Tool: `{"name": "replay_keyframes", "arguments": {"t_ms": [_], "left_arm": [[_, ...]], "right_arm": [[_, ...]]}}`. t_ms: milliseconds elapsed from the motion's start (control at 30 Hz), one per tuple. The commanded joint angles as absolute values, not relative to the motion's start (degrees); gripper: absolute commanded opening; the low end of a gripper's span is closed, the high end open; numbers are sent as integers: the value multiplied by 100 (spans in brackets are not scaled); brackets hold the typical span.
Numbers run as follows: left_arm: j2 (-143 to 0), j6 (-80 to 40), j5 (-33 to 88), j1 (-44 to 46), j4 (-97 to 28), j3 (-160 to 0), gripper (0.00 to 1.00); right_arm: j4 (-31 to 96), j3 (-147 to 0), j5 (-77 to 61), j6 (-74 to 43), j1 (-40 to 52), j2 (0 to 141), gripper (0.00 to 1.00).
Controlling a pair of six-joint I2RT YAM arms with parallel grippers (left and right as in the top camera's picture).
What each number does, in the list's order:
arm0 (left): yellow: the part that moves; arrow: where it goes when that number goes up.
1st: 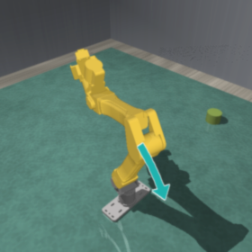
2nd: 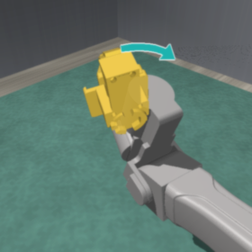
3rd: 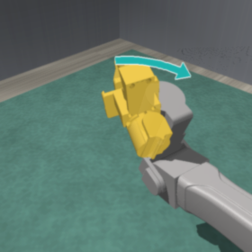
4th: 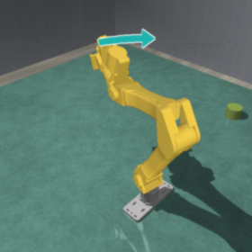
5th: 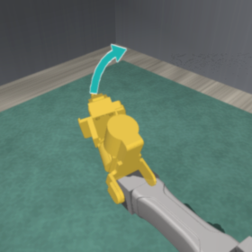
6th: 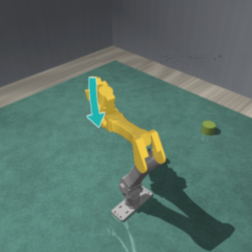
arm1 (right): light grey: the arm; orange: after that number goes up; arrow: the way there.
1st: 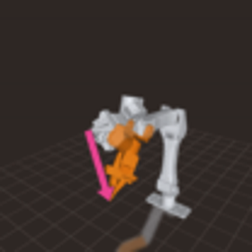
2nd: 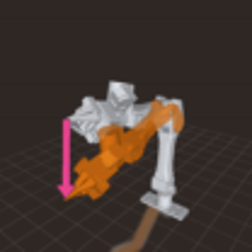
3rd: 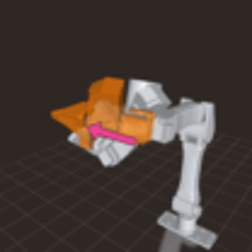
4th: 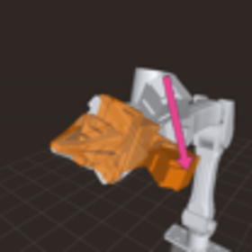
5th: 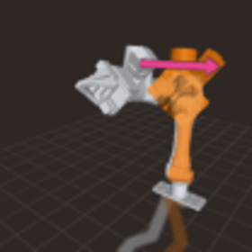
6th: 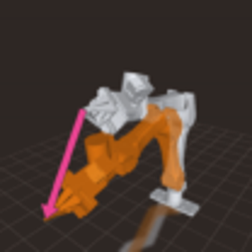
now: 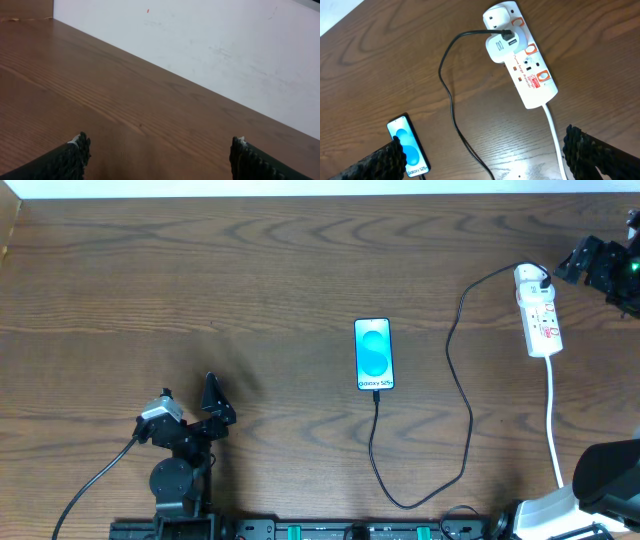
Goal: Plug charger to phone and switch on socket
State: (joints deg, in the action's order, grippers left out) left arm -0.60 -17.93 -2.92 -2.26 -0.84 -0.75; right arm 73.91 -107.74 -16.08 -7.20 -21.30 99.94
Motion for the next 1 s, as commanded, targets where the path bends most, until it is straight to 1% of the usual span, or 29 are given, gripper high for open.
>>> {"name": "replay_keyframes", "arguments": {"t_ms": [0, 867, 933, 967], "left_arm": [[-23, -1695, -370, -272, -388, -23, 90], [-32, -1603, -410, -272, -386, -23, 90], [-36, -1308, -368, -272, -386, -23, 90], [-36, -939, -320, -272, -388, -23, 91]], "right_arm": [[7395, -10842, -1645, -768, -2134, 9950, 99], [7395, -10842, -1645, -768, -2134, 9950, 99], [7397, -10842, -1645, -768, -2134, 9950, 99], [7397, -10842, -1645, -768, -2134, 9950, 99]]}}
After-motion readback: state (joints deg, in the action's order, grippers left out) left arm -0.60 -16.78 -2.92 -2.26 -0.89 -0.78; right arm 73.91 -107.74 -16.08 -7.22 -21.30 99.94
